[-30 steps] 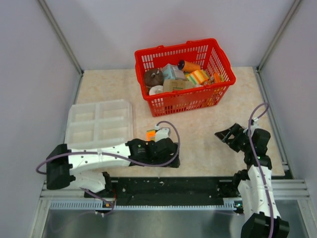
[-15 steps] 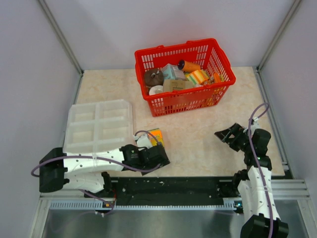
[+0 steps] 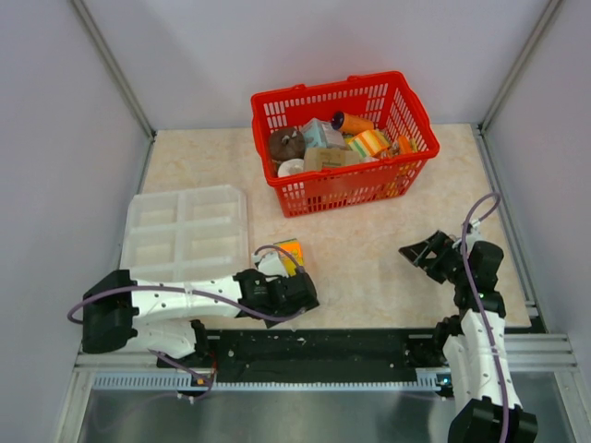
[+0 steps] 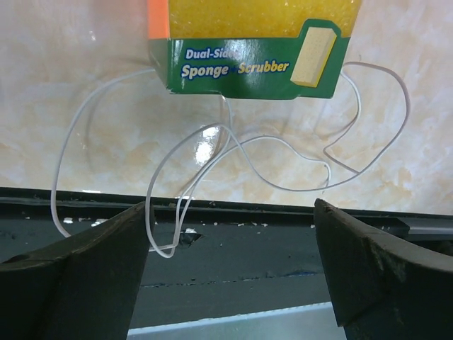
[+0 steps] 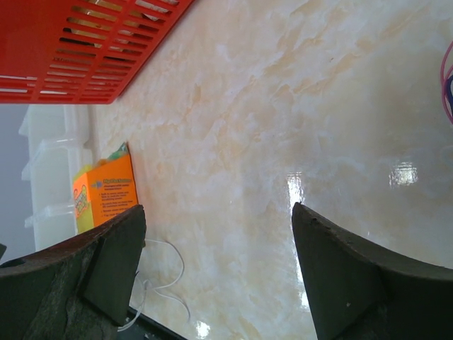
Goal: Untangle the cables
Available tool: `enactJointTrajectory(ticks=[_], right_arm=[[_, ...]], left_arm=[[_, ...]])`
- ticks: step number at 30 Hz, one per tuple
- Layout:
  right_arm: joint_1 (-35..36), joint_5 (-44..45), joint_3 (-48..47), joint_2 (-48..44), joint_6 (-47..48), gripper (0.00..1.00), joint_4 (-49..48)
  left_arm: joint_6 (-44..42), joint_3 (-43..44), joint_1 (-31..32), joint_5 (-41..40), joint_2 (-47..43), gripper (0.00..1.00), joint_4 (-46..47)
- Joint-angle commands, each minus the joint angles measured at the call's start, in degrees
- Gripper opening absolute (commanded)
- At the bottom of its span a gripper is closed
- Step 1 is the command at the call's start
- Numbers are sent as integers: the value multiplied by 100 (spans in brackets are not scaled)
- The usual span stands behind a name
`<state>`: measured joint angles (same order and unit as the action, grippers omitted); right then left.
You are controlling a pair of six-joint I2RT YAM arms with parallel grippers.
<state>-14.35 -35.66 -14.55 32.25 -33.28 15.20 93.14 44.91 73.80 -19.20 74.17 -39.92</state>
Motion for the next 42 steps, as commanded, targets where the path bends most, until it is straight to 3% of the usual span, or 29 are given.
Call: enactJointTrajectory(ticks=[1, 4, 8, 11, 14, 17, 22, 24, 31, 38, 40, 42], right_arm=[[37, -99, -4, -43, -3, 83, -281], [37, -125, 13, -70, -12, 83, -290], [38, -99, 13, -87, -12, 83, -298], [37, -90, 22, -105, -12, 83, -307], [37, -82, 31, -122, -21, 83, -307], [37, -116, 22, -131, -12, 83, -307], [38, -134, 48, -201, -30, 83, -307], [37, -134, 57, -219, -38, 82, -307], [37, -161, 48, -228, -30, 83, -316], [37, -170, 66, -219, -38, 83, -325], [46, -169, 66, -219, -47, 83, -316], [37, -178, 66, -219, -56, 82, -316]], left_arm=[[-41, 290, 47, -356, -184, 97, -505], [2, 536, 82, -471, -341, 98, -1340], [169, 151, 82, -50, -1253, 97, -1650], [283, -323, 82, 328, -1975, 98, -1424], [441, -876, 82, 706, -2232, 98, -538], [346, -958, 82, 647, -1803, 98, 114], [-190, -185, 73, 22, -353, 98, 327], [-594, -35, 82, -40, 52, 98, 904], [-1254, 282, 126, -364, 800, 98, 1671], [-1238, 1389, 126, -620, 1819, 97, 679], [-1211, 1485, 126, -629, 2013, 93, 653], [-1097, 1705, 126, -751, 2188, 83, 312]])
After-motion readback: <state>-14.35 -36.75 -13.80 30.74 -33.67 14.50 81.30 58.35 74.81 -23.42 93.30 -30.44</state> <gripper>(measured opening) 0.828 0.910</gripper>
